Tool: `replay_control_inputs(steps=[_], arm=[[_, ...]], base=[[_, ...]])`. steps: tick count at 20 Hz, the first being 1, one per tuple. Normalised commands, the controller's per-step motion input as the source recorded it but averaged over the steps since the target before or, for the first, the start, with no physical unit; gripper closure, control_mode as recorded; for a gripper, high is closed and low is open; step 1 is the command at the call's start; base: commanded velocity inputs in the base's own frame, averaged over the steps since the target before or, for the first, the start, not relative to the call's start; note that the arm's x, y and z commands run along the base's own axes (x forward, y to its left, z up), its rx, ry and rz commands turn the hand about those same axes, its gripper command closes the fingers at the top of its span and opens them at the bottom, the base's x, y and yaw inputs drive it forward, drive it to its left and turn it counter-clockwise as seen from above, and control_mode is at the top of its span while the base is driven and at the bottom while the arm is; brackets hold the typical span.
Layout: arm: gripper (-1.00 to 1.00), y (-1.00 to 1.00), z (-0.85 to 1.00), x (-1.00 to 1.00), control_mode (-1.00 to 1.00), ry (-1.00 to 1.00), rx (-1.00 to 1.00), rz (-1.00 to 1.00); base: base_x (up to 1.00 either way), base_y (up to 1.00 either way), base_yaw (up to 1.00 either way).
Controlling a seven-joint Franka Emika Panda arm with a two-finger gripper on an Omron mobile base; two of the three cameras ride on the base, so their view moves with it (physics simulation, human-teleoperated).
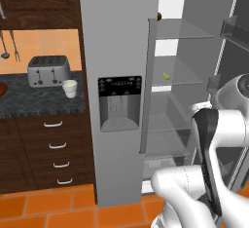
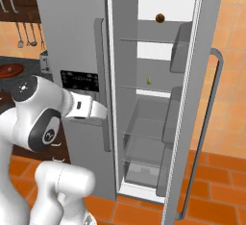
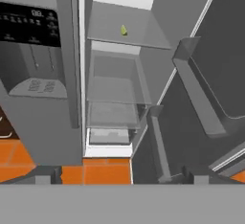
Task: Grab a lemon wedge from the fridge and one ice cube from the ice bowl, and put them in the glass of lemonade.
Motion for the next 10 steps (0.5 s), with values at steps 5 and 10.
replay_control_inputs(steps=[5, 10], arm=[[-1.00, -0.18, 0.04, 0.00, -1.00, 0.06, 0.15, 0.00], [-1.00, -0.07, 0.00, 0.00, 1.00, 0.00, 0.00, 0.00]], base=[[0.00, 0.00, 0.00], [0.00, -0.13, 0.00]])
